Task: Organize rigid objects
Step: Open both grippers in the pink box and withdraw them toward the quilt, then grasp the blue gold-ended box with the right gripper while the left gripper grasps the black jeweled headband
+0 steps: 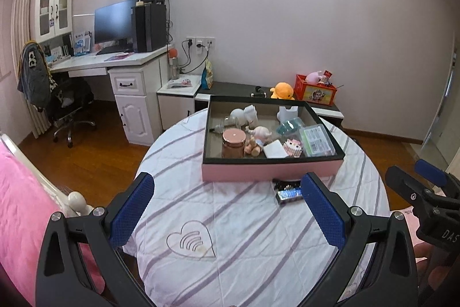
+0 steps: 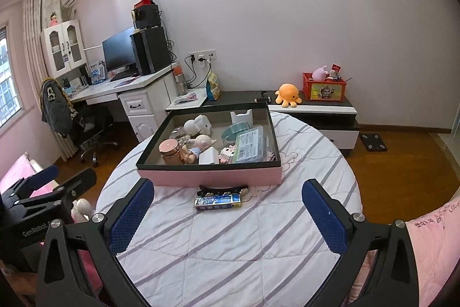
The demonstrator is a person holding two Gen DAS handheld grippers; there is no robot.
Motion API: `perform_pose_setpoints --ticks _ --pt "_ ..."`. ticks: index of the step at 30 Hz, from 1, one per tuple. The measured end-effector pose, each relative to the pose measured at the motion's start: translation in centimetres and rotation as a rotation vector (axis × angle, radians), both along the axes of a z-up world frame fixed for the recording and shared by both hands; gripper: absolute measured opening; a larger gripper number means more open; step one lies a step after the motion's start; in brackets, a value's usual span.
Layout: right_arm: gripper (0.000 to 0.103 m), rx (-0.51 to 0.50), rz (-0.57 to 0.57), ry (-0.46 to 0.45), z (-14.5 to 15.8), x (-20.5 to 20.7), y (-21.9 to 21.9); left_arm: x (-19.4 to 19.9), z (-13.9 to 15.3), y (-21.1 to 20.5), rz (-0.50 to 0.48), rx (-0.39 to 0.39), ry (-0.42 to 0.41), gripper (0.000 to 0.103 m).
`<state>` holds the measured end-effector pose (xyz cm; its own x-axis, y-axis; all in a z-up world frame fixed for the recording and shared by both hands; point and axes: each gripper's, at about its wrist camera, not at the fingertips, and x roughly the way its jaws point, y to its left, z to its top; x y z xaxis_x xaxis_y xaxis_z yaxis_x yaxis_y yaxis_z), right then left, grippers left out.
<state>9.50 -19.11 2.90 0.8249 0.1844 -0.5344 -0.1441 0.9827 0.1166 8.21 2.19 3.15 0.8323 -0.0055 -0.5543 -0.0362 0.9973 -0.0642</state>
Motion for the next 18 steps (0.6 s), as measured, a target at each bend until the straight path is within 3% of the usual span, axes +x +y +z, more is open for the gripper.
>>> perform_pose_setpoints --ticks 11,18 --pt "0.103 -0.006 0.015 -0.006 0.0 -0.8 0.8 -0.9 -0.2 0.3 0.006 -0.007 0.006 0.103" --pt "0.103 -0.013 0.010 0.041 -1.5 0.2 0.7 -0.4 -1.0 0.6 0.010 -0.017 0.029 0.103"
